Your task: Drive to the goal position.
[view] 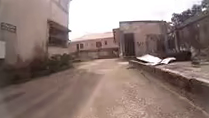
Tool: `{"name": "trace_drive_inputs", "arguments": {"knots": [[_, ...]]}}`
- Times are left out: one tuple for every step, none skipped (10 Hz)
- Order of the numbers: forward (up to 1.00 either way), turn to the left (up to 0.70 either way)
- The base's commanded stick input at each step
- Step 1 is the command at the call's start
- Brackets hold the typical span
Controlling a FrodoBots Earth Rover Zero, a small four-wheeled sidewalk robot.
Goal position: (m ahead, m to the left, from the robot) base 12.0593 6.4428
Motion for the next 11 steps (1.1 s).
{"name": "trace_drive_inputs", "arguments": {"knots": [[0.50,0.06],[0.50,0.06],[0.50,0.06],[0.50,0.06],[0.50,0.06],[0.50,0.06],[0.50,0.06],[0.50,0.06],[0.50,0.06],[0.50,0.06],[0.50,0.06]]}}
